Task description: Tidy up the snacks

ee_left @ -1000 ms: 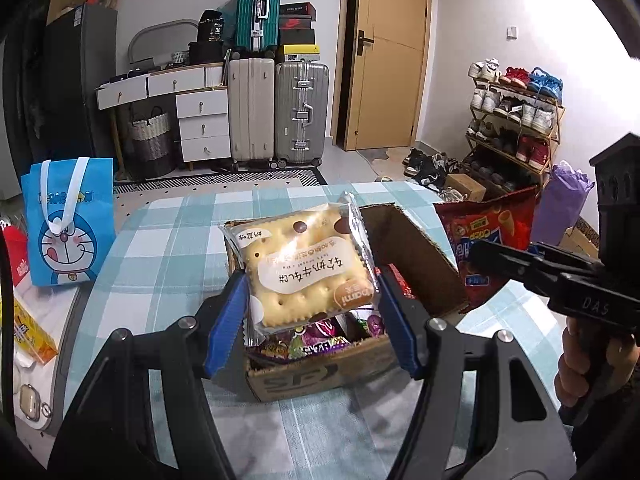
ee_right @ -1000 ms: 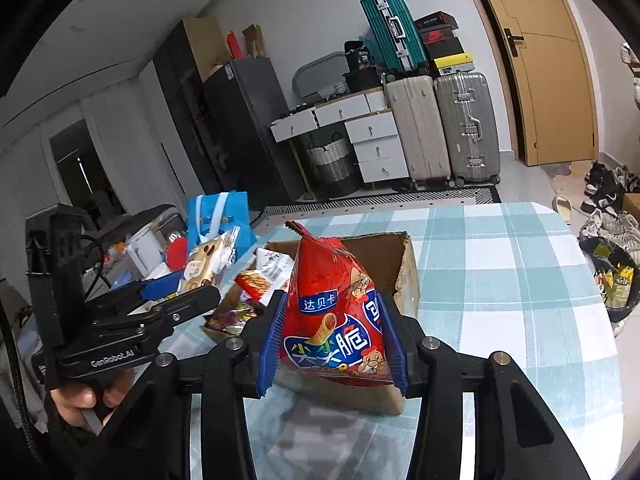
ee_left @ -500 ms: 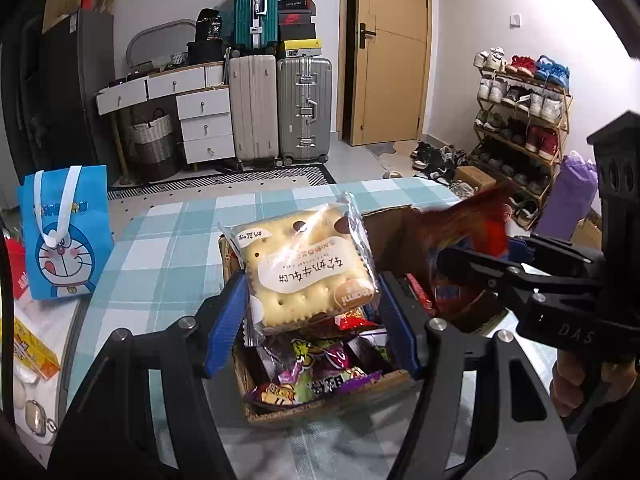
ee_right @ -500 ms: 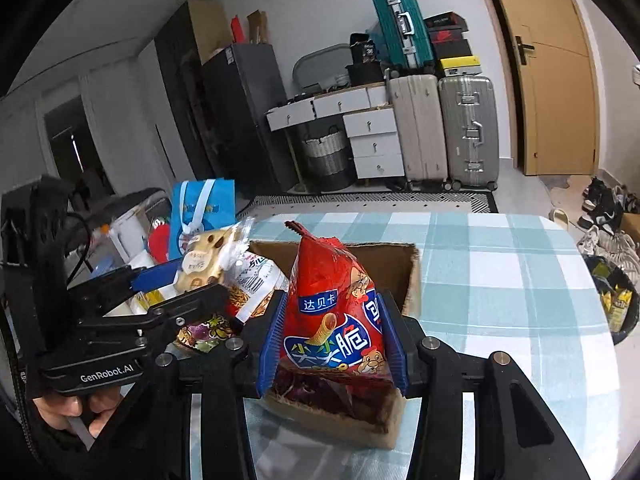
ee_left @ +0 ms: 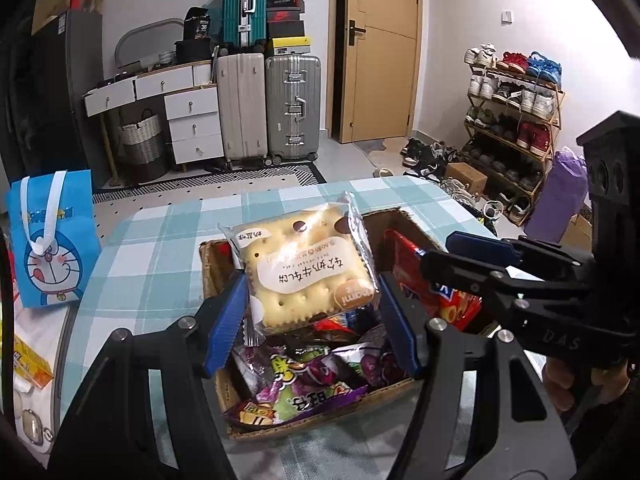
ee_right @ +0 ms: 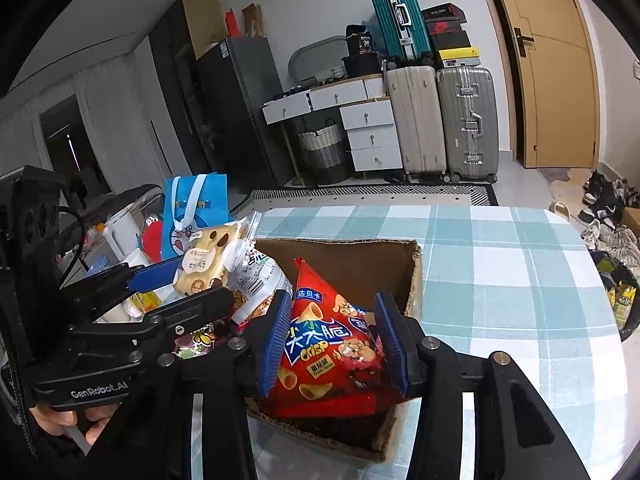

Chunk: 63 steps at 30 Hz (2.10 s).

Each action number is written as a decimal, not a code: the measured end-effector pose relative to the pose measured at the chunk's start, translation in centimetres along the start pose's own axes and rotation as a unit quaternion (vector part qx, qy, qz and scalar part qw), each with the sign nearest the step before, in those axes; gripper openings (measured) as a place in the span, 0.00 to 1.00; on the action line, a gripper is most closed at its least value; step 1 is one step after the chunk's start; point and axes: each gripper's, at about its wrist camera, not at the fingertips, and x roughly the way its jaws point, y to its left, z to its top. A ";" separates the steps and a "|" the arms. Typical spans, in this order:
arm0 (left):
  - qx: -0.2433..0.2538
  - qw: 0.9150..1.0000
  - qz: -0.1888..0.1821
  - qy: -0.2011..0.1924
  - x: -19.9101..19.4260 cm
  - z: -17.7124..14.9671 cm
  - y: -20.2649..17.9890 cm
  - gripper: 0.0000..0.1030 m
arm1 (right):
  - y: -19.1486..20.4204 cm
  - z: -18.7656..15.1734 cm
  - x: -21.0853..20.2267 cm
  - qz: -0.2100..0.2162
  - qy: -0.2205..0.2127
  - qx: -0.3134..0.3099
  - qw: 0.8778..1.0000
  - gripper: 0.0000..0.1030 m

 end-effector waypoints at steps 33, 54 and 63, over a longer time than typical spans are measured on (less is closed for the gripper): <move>-0.059 0.998 0.027 -0.001 -6.0 -8.7 3.7 1.00 | 1.3 -5.6 -5.6 -0.002 -0.028 -0.031 0.999 0.99; -0.046 0.996 0.056 -0.060 -5.0 -13.9 2.9 1.00 | 1.6 -10.4 -7.1 -0.038 -0.090 -0.059 0.993 0.99; -0.057 0.994 0.058 -0.067 -5.2 -13.9 3.7 1.00 | 1.9 -10.8 -7.6 -0.041 -0.106 -0.071 0.991 0.99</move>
